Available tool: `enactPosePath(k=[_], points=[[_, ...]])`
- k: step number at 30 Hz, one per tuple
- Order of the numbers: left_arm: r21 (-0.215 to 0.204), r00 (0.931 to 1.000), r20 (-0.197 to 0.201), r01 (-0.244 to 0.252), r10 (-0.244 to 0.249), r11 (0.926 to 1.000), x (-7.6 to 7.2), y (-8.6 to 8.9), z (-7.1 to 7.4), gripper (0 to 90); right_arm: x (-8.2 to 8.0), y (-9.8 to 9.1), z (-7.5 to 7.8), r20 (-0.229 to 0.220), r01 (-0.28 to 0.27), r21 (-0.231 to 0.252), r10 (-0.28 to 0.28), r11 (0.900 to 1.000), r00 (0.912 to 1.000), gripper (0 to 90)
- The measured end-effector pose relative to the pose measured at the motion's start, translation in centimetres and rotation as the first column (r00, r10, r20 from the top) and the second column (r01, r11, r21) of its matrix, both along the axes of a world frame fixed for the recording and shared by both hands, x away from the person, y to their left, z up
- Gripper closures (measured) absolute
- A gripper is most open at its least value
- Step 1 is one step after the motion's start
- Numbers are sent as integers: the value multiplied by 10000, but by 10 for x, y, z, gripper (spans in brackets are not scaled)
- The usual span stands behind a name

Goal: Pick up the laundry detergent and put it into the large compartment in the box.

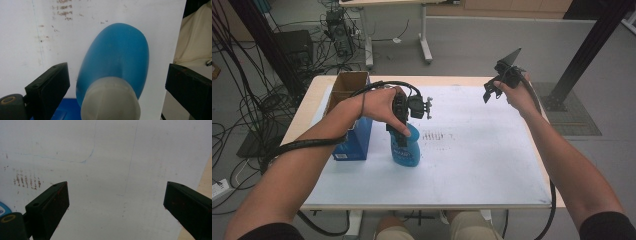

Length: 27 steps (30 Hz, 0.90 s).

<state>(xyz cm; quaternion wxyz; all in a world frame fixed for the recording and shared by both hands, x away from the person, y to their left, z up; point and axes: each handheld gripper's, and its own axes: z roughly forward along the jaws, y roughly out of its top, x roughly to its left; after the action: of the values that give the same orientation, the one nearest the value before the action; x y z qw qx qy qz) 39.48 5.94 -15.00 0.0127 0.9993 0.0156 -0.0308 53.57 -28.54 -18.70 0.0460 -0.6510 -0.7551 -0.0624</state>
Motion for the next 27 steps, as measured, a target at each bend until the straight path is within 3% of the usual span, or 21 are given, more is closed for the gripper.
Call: enactPosePath(k=[9,12,27], points=[[89,10000,29,35,-35,10000,-2,-1,-9,64,1,1,-2,-38,-30,-25,30,10000,10000,64],[291,10000,53,60,-61,9996,-3,-4,-13,64,1,1,-3,-66,-40,-19,40,10000,10000,64],[271,9999,63,114,-115,9996,-4,-6,-17,70,3,1,-5,-129,-122,25,122,9999,9998,64]])
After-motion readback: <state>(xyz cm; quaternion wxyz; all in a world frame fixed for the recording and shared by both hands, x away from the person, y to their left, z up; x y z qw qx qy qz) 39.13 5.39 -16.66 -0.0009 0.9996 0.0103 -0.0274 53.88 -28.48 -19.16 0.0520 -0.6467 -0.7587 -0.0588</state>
